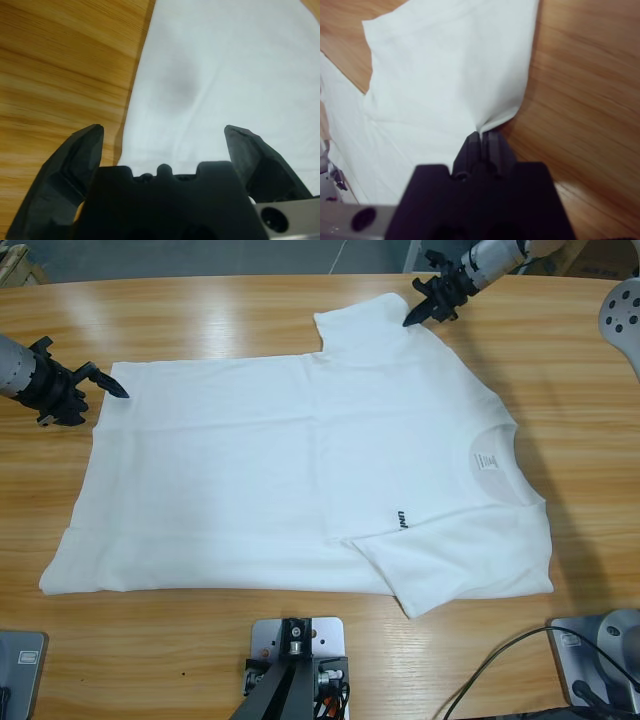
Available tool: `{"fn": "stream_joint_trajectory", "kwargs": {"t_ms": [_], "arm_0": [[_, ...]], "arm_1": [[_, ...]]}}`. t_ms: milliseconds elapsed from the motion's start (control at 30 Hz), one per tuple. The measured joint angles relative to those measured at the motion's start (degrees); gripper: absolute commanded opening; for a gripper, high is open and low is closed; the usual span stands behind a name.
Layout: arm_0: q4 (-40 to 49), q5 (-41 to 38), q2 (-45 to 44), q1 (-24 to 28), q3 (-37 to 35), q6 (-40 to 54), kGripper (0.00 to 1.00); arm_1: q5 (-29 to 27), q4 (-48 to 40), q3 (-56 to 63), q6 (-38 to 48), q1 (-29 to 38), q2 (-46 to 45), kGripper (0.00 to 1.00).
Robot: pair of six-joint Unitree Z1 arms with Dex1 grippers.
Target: Fold clothes
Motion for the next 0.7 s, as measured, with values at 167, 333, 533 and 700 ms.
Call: {"fn": "stream_joint_trajectory", "kwargs": {"t_ms": [167, 333, 533, 700], "arm_0": [[-0.1, 0.0, 0.0, 0.1, -0.1, 0.8, 0.803], [-1.6, -1.7, 0.0, 5.3, -0.2, 5.7, 0.968], [-3.9, -6.9, 1.3, 9.8, -4.5, 9.5, 0.968], [-3.8, -9.0, 6.2, 9.8, -10.7, 10.2, 0.968]], "arm_1": [[-0.1, 0.0, -0.1, 0.0, 0.0, 0.0, 0.0], [-0.1, 0.0, -0.1, 0.0, 0.0, 0.0, 0.0], [-0.1, 0.0, -0.1, 0.0, 0.0, 0.0, 0.0], [-0.2, 0.0, -0.1, 0.0, 0.0, 0.0, 0.0]]}}
